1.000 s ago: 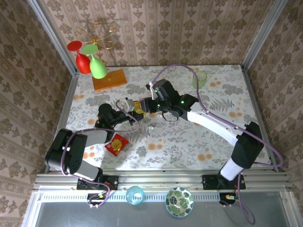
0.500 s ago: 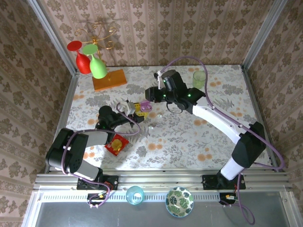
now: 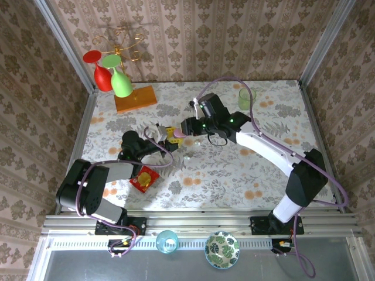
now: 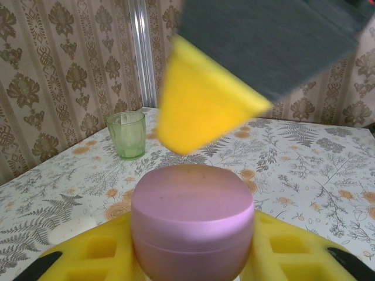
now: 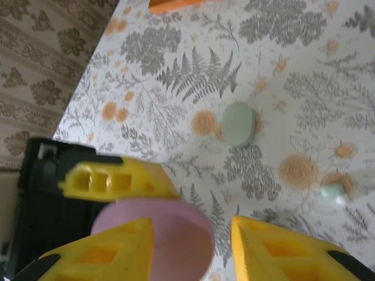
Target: Insert wireless bluetooth earbuds into charging case
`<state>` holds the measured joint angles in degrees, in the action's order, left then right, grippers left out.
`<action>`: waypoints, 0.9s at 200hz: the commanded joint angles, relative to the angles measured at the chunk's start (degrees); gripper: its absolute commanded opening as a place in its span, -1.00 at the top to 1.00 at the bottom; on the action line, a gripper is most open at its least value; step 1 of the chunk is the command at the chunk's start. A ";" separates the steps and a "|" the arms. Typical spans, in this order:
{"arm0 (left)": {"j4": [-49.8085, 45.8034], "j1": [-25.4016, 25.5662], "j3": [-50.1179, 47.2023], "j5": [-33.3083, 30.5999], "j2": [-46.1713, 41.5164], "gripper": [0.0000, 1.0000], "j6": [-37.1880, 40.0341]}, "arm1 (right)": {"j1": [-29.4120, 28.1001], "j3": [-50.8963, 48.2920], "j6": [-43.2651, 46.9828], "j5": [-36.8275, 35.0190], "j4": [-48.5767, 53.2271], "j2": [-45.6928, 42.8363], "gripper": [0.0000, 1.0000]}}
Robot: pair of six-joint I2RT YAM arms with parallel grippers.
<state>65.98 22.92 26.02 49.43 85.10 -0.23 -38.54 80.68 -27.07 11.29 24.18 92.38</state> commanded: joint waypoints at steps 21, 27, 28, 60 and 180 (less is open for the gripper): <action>1.71 0.55 2.06 -0.02 -1.34 0.69 -0.45 | 3.14 -8.51 -8.39 10.18 -12.96 -7.80 -0.19; 2.29 0.64 2.12 -0.01 -1.39 0.69 -0.99 | 3.84 -10.29 -11.01 12.86 -16.14 -8.19 -0.26; 2.39 0.64 2.11 -0.07 -1.41 0.68 -1.04 | 3.97 -10.64 -11.22 13.40 -16.74 -8.18 -0.27; 5.46 0.73 2.11 -0.93 -2.32 0.68 -3.61 | 7.29 -18.69 -26.18 24.53 -33.81 -7.51 -0.49; 5.67 1.08 2.00 -3.85 -5.80 0.67 -4.82 | 7.67 -25.96 -57.76 35.91 -74.92 2.60 0.12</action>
<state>70.17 23.62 26.76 46.57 80.84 -4.51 -30.70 55.27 -79.42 44.07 -42.28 94.41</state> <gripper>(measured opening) 0.361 0.479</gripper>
